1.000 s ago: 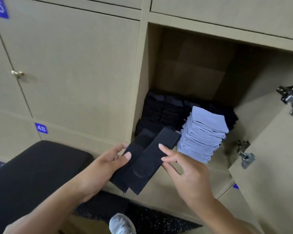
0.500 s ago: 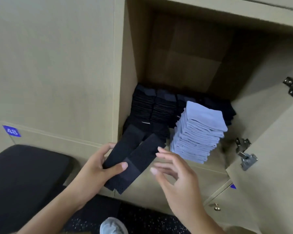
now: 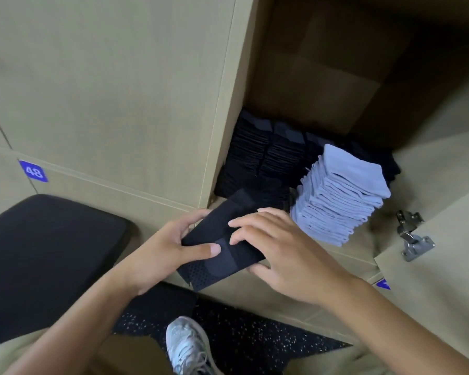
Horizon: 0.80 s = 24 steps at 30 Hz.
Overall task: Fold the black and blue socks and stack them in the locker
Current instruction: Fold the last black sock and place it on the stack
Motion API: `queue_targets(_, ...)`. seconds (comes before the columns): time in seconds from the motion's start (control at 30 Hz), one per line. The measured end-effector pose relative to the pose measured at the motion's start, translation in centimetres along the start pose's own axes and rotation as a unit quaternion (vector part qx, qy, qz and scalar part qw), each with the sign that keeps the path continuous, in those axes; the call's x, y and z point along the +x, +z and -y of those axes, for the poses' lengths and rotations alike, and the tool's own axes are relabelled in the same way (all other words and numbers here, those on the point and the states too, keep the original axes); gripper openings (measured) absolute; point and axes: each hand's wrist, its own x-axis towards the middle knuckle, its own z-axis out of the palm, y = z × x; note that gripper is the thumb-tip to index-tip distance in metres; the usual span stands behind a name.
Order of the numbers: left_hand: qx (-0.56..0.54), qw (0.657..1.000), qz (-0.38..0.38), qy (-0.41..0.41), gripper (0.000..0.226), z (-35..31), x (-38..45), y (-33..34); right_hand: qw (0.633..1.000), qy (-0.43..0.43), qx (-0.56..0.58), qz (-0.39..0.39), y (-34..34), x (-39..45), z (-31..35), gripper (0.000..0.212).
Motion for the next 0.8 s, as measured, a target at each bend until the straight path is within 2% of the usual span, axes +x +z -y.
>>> queue_targets(0.1,-0.008,1.0,-0.002,-0.006,0.045,0.3,-0.4,-0.6,0.999,0.005,0.029,0.034,0.0,0.2,0.5,0.045)
queue_targets(0.27,-0.035,0.999,-0.01,-0.002,0.044,0.3,-0.8,-0.9,0.997,0.028,0.061,0.042,0.0,0.9,0.7,0.038)
queue_targets(0.53,-0.067,0.997,-0.021,-0.015,0.04,-0.2,-1.2,-1.2,0.984,0.05,0.14,0.094,-0.8,3.0,0.7,0.038)
queue_targets(0.8,-0.097,0.993,-0.051,-0.047,0.027,0.0,-1.1,-1.3,0.979,0.073,0.12,0.146,-1.2,3.7,-1.0,0.042)
